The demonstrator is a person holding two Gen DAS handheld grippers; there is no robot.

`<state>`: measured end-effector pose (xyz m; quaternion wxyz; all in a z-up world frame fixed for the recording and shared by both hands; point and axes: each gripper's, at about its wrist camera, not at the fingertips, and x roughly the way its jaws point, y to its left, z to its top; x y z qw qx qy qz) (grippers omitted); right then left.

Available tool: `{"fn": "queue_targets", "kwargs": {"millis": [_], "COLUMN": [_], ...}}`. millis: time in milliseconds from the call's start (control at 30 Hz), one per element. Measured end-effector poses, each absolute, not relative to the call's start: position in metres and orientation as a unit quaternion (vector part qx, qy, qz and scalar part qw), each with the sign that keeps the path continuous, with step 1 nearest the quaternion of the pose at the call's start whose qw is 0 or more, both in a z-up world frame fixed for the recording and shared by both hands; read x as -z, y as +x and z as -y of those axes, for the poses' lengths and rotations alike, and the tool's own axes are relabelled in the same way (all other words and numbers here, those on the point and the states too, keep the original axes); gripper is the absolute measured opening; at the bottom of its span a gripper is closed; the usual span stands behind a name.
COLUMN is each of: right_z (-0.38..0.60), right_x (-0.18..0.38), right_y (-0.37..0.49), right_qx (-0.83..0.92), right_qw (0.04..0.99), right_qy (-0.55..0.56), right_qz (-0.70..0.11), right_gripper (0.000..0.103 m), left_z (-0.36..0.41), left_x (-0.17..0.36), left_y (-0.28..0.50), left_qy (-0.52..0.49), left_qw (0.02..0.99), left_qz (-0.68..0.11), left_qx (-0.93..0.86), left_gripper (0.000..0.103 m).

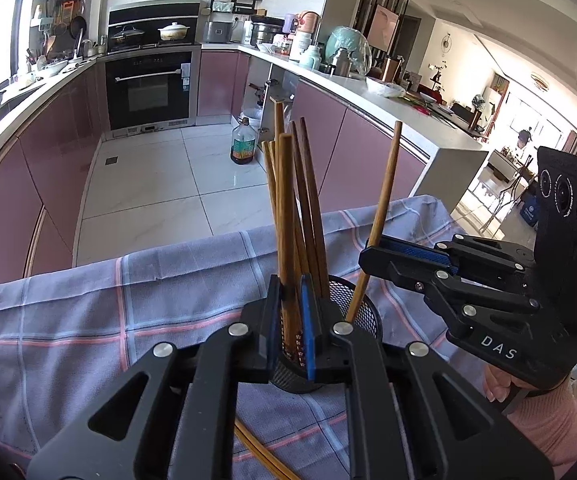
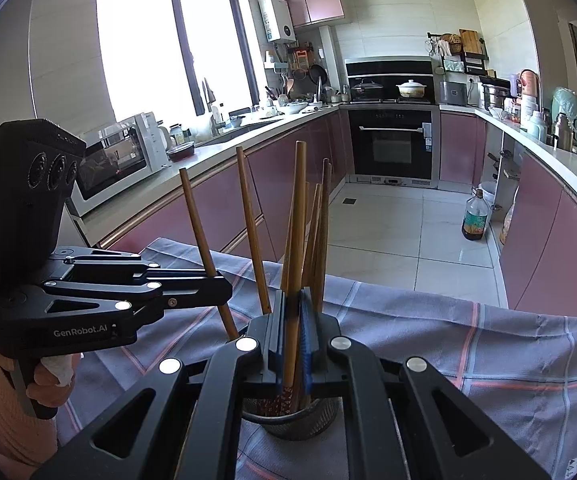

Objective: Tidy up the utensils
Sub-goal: 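Open the left tool to release its chopstick while the right tool releases its own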

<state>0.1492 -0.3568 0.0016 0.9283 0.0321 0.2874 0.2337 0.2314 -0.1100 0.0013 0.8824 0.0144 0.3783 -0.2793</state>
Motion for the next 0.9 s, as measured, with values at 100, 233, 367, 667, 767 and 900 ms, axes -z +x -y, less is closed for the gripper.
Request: {"fn": "queue_targets", "kwargs": {"millis": [100,233,367,667,767,900], "right_z": [0.356,0.358,0.360,0.364,0.361,0.343], "right_x": [0.000,0.002,0.002,0.007,0.009,0.021], "right_y": [0.151,0.152,0.150,0.132,0.116,0.094], "right_qx": [-0.231,-0.230,-0.230,-0.238,-0.253,-0.280], "right_qw": [0.928,0.928,0.928,0.928,0.925,0.914], "right_qy": [0.036,0.041,0.044,0.049,0.045,0.019], "right_qz": [-0.289,-0.291,-0.289,-0.283,-0.280,-0.293], "right_gripper": [0.007,0.007,0.009,0.022,0.025,0.029], "left_z": [0.108,0.106,0.100,0.080,0.071,0.055], "left_x": [0.002,0.004,0.006,0.012,0.016,0.027], "left_y": [0.235,0.232,0.227,0.204,0.191,0.175], "left_qy": [0.008,0.007,0.002,-0.003,-0.003,-0.004], "left_qw": [0.885,0.891,0.898,0.912,0.917,0.920], "left_qz": [-0.381,-0.375,-0.367,-0.349,-0.343,-0.343], "left_qx": [0.268,0.255,0.245,0.215,0.204,0.190], "left_gripper": [0.013,0.016,0.021,0.037,0.043,0.047]}}
